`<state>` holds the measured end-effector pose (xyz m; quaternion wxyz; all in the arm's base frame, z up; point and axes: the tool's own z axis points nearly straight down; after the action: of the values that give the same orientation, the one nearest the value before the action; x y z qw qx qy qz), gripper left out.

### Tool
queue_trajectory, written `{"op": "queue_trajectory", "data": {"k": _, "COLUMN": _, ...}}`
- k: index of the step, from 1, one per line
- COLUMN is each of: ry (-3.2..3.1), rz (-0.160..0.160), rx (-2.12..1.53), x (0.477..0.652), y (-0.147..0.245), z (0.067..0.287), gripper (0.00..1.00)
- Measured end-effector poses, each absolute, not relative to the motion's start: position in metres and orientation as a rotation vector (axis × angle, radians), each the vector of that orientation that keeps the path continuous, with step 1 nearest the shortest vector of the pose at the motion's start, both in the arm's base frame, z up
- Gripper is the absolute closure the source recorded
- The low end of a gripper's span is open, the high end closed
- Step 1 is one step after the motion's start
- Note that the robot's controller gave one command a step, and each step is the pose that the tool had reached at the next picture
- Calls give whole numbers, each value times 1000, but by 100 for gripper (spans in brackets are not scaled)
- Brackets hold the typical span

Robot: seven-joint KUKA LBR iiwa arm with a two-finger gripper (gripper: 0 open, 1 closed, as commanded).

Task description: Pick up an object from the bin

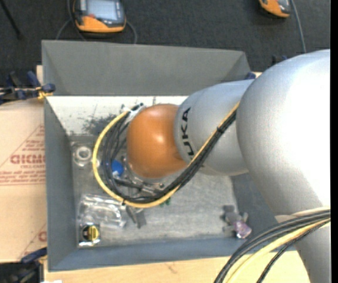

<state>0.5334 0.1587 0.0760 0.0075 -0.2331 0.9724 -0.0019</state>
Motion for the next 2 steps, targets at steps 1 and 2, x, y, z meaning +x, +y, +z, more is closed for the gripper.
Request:
{"op": "queue_trajectory", "data": {"k": 1, "ry": 3050, "rz": -20, "rx": -718, "x": 534, "y": 152, "z": 75, "gripper": 100}}
{"op": "queue_trajectory", "data": {"k": 2, "ry": 3102, "rz": 3, "rx": -420, "x": 556, "y": 149, "z": 209, "gripper": 100}}
